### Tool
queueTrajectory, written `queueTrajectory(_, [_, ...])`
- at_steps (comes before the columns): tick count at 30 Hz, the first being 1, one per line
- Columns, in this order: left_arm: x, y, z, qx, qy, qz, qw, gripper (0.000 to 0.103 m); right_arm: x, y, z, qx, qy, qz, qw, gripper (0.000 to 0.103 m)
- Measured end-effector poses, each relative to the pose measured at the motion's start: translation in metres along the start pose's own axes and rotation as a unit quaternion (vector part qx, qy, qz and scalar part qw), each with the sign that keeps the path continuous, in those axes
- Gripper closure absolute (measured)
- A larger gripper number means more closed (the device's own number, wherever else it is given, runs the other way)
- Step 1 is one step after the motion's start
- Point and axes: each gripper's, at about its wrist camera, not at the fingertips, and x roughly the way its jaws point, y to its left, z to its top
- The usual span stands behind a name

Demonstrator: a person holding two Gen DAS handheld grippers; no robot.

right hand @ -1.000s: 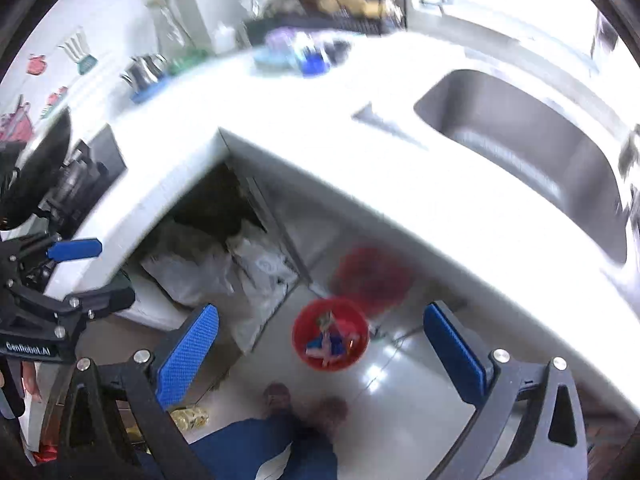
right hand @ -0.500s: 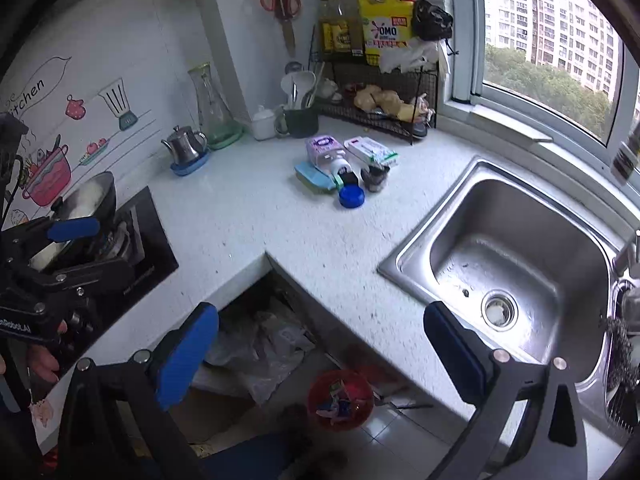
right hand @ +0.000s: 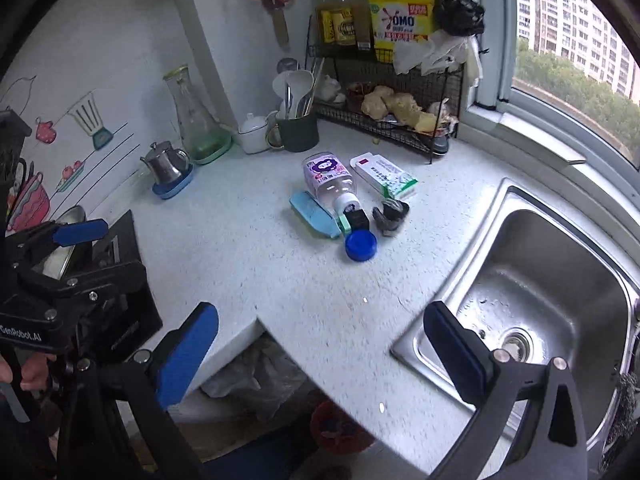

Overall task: Collect trash
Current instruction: 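Raise both empty tools back up to the counter, then grasp the purple-label juice bottle with the right tool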

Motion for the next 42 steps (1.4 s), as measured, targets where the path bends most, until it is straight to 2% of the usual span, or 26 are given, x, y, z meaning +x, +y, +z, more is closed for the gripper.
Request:
queueTrajectory(7, [0.056, 0.033, 0.044, 0.000, 0.035, 0.005, 0.9994, 0.001, 0.051, -0.010, 0.054, 0.024, 0.032, -0.007, 0.999, 0.000])
queueTrajectory(11, [0.095, 0.053, 0.060, -0.007, 0.071, 0.041, 0.9966, 0.001, 0.079, -0.005, 0.080, 0.014, 0.050, -0.008, 0.999, 0.000])
queueTrajectory(17, [0.139, 0.068, 0.077, -0.012, 0.103, 0.047, 0.9934, 0.001, 0.123, -0.004, 0.109, -0.001, 0.088, -0.014, 0.996, 0.000])
queueTrajectory(21, [0.163, 0.074, 0.087, -0.022, 0.124, 0.056, 0.9904, 0.001, 0.150, -0.005, 0.122, -0.008, 0.117, -0.014, 0.993, 0.001])
queueTrajectory(24, [0.177, 0.083, 0.093, -0.042, 0.134, 0.043, 0.9892, 0.001, 0.172, -0.005, 0.131, -0.009, 0.138, -0.007, 0.990, 0.001])
queueTrajectory(32, [0.201, 0.100, 0.107, -0.046, 0.147, 0.036, 0.9874, 0.001, 0.215, -0.004, 0.152, -0.012, 0.171, -0.008, 0.985, 0.001])
queueTrajectory(34, [0.207, 0.104, 0.109, -0.048, 0.153, 0.033, 0.9864, 0.001, 0.223, -0.004, 0.153, -0.013, 0.179, -0.006, 0.984, 0.010])
queueTrajectory(42, [0.230, 0.115, 0.106, -0.051, 0.178, 0.024, 0.9824, 0.001, 0.251, -0.009, 0.149, -0.012, 0.213, -0.007, 0.977, 0.019])
